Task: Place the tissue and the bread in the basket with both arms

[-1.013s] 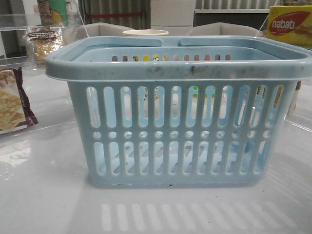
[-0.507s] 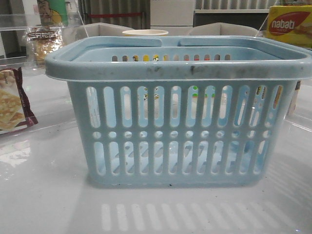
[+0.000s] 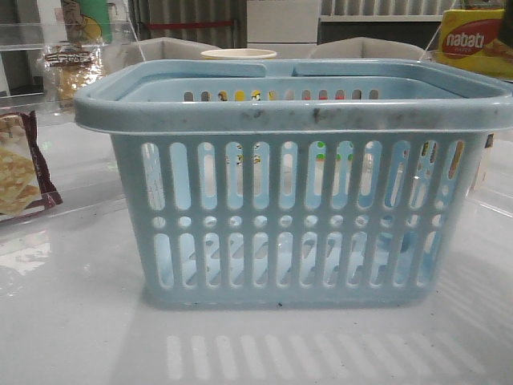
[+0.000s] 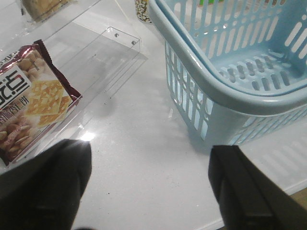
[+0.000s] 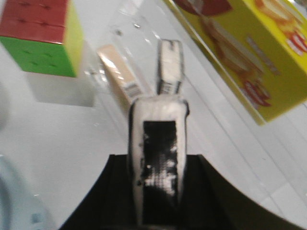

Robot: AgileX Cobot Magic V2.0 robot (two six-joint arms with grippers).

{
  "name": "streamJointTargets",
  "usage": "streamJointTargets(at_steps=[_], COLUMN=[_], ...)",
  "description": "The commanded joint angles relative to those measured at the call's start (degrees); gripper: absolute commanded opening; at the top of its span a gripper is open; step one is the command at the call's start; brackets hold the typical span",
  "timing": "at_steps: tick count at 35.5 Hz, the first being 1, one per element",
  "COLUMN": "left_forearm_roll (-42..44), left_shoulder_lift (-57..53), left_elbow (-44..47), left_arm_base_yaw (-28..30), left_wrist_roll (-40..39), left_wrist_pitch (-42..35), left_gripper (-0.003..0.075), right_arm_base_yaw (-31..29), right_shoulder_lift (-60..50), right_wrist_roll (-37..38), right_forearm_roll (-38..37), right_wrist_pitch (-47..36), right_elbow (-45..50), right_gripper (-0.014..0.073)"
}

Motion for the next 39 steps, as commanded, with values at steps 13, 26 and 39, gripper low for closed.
streamJointTargets(at_steps=[13, 26, 39], left_forearm_roll=[-0.04, -0.04, -0.04], left_shoulder_lift=[0.12, 0.12, 0.12], left_elbow=[-1.67, -1.67, -1.67], left_arm_base_yaw=[-0.31, -0.31, -0.31], left_wrist_roll=[0.00, 0.00, 0.00], left_wrist_pitch=[-4.57, -4.57, -4.57], left_gripper=[0.0559, 0.0559, 0.0559], right_arm_base_yaw=[23.81, 27.81, 27.81], right_shoulder_lift=[-2.75, 2.26, -7.69], right_wrist_roll=[-0.38, -0.38, -1.33], right_forearm_roll=[1.93, 4.36, 4.36], right_wrist_pitch=[0.50, -0.52, -0.10], right_elbow=[0.14, 0.90, 5.19], right_gripper=[0.0143, 0.0561, 0.0589])
